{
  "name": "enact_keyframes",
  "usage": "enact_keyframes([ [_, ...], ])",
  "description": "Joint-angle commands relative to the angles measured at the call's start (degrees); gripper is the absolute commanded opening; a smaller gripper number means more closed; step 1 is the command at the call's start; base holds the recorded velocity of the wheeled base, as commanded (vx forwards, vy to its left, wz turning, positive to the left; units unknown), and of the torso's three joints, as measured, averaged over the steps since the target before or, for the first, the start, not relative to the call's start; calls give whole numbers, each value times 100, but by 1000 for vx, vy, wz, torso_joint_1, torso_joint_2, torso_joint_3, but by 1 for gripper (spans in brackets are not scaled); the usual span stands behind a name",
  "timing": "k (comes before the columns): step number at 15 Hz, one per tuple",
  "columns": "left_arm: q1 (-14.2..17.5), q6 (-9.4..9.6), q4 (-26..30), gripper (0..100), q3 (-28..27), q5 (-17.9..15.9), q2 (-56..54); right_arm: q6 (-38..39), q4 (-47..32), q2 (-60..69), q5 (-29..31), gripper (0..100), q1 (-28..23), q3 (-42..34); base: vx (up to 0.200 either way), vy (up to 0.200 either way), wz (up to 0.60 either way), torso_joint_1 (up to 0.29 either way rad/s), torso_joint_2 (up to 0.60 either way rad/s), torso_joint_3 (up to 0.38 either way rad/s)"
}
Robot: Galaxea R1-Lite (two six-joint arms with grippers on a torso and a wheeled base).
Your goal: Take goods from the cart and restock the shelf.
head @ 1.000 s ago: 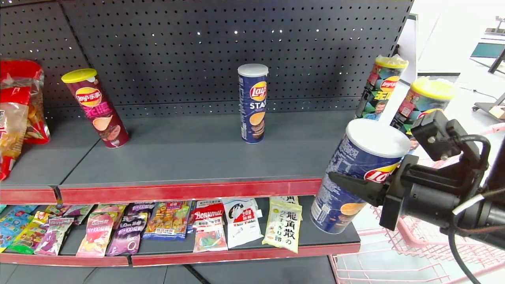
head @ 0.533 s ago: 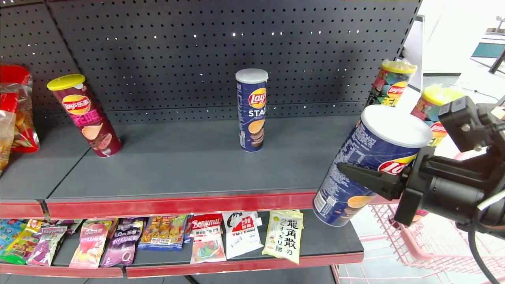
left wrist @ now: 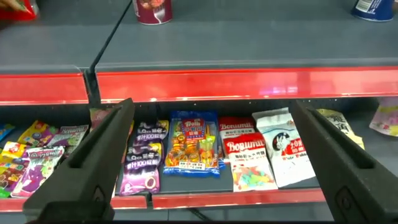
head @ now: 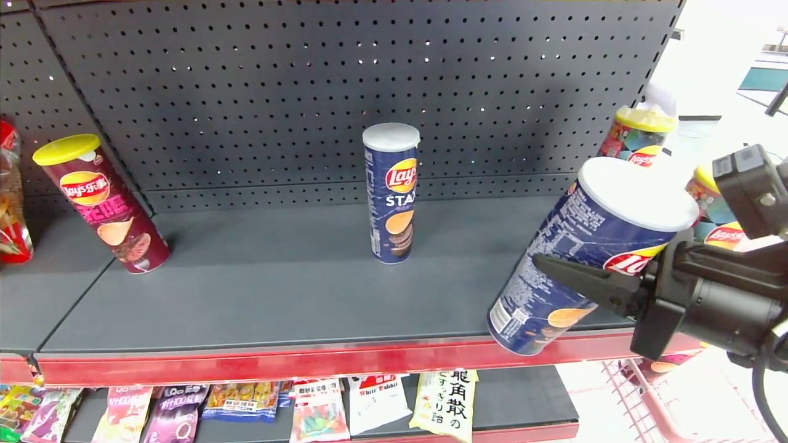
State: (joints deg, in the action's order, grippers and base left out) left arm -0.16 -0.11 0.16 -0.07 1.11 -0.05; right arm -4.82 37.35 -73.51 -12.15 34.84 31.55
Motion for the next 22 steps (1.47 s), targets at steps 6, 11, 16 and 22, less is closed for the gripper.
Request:
enact_keyframes([
  [6,-72,11,2,100,-1,-14,225,-2,0,118,-15,0,-12,44,0,0,0,0,0,0],
  [11,-116,-42,19,100,-2067,-753,2000,16,0,47,-147,0,5,18,0,0,0,0,0,0],
  [16,-397,398,-429,100,-2805,-1429,4654,-11,0,-32,-182,0,5,-96,0,0,0,0,0,0],
  [22,-1092,714,-1519,100,-4088,-2985,7247,7,0,-111,-200,0,-21,-35,0,0,0,0,0,0],
])
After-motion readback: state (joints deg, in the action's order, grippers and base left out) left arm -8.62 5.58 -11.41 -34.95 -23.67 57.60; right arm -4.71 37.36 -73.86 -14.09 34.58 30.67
